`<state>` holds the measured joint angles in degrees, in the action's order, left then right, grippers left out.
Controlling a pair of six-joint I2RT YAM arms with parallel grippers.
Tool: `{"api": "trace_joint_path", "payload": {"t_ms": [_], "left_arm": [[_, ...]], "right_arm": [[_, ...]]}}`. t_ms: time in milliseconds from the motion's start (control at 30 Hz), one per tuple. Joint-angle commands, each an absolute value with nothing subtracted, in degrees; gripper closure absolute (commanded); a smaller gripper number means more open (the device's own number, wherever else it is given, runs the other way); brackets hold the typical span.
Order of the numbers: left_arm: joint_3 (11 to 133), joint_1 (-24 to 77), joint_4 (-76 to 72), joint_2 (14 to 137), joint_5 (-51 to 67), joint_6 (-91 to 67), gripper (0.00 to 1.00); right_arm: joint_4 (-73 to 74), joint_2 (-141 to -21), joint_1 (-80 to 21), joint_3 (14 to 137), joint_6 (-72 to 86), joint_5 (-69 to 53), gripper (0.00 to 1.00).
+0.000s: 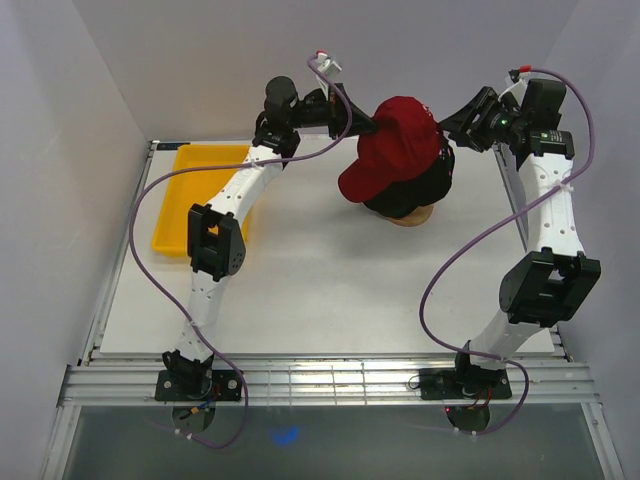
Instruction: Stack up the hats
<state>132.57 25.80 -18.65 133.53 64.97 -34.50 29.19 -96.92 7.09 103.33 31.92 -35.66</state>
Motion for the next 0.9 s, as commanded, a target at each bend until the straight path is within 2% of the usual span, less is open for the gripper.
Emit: {"api": "trace_joint_path", "payload": {"t_ms": [0,367,533,867], "left_arm": [[136.2,26.9,-21.3,133.0,65.6,-34.3,1.00],[136.1,27.8,-21.7,133.3,65.0,-34.2,1.00],[135.4,27.9,-21.7,133.2,64.7,-33.2,1.00],[135.6,27.9,-16.9,134.5,64.3,-27.0,1.00]], "right_arm": [[31.9,-97.5,7.3,107.3,28.7,-33.6,0.44],[34.6,-99.0,6.2,109.2,25.9,-31.2,0.50],[37.0,-99.7,5.9,112.1,23.9,-26.9,0.69],[38.5,-103.1,5.8,116.0,22.3,-20.1,0.82]]}}
